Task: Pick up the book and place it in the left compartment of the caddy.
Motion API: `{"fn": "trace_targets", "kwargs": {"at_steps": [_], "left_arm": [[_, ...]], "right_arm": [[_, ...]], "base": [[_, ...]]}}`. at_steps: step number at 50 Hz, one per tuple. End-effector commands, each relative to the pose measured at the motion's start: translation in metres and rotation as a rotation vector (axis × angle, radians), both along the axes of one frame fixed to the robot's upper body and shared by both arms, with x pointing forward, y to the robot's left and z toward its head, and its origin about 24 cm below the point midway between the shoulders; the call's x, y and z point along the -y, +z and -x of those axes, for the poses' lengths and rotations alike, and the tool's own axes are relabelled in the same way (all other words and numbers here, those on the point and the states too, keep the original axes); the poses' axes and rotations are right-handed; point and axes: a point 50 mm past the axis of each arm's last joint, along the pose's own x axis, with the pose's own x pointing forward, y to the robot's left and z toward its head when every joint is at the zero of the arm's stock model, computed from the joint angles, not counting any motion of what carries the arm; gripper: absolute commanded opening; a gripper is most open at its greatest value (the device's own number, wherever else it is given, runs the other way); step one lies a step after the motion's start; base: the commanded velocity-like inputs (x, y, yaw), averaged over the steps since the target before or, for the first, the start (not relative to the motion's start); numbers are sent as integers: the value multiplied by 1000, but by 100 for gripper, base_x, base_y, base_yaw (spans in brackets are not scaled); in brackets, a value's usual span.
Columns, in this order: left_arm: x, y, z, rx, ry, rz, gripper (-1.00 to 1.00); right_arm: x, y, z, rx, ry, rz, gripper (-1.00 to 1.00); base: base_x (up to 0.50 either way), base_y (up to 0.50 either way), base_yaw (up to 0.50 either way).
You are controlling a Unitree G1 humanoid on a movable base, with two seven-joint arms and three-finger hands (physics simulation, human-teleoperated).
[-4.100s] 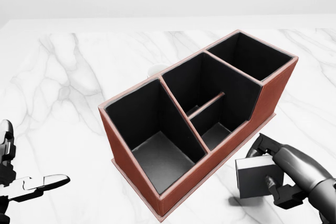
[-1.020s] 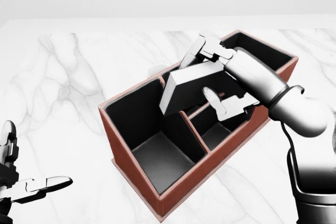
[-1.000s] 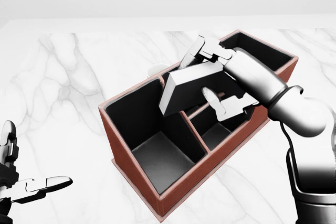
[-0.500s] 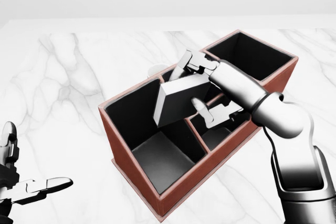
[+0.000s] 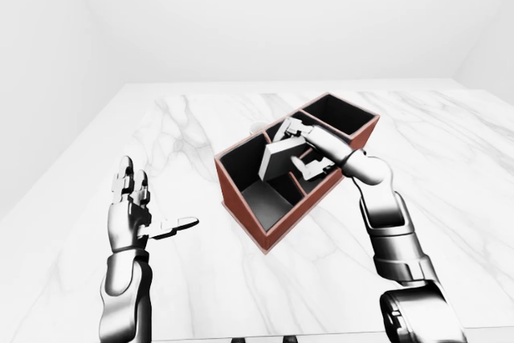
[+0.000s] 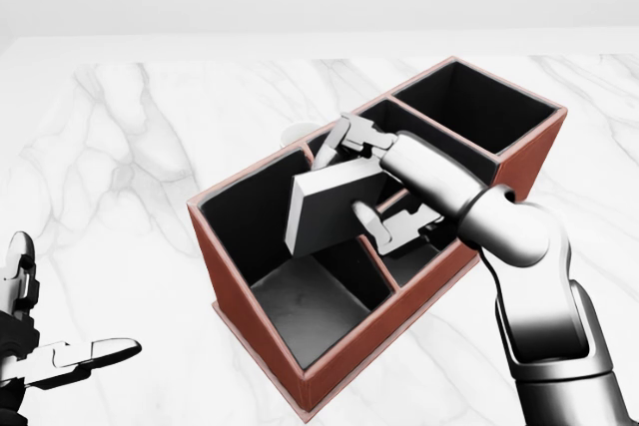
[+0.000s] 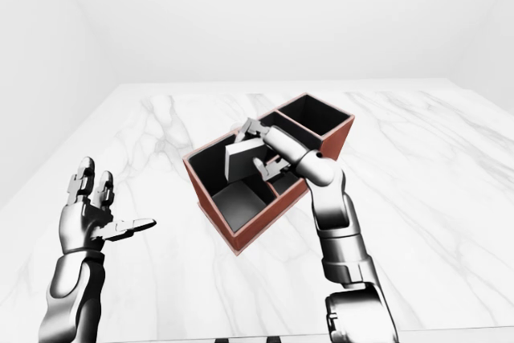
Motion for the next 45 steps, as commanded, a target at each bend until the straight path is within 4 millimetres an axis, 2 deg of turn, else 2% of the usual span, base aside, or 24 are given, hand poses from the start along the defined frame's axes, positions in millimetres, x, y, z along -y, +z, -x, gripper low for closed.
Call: {"fn": "trace_targets", "kwargs": {"at_steps": [1, 7, 18, 45], "left_arm": [[0, 2, 0, 2, 1, -2, 100], [1, 3, 1, 3, -1, -3, 100], [1, 1, 1, 1, -2, -2, 100], [-1, -3, 2, -3, 2, 2, 100]], "right_arm": [[-2, 0, -3, -19, 18, -60, -100], [0, -8, -6, -56, 9, -70, -100], [-5, -7, -6, -56, 23, -72, -100], [-7, -28, -9, -147, 18, -75, -100]], "base": [[0, 0, 0], [0, 0, 0], [0, 0, 0], [0, 0, 0]]}}
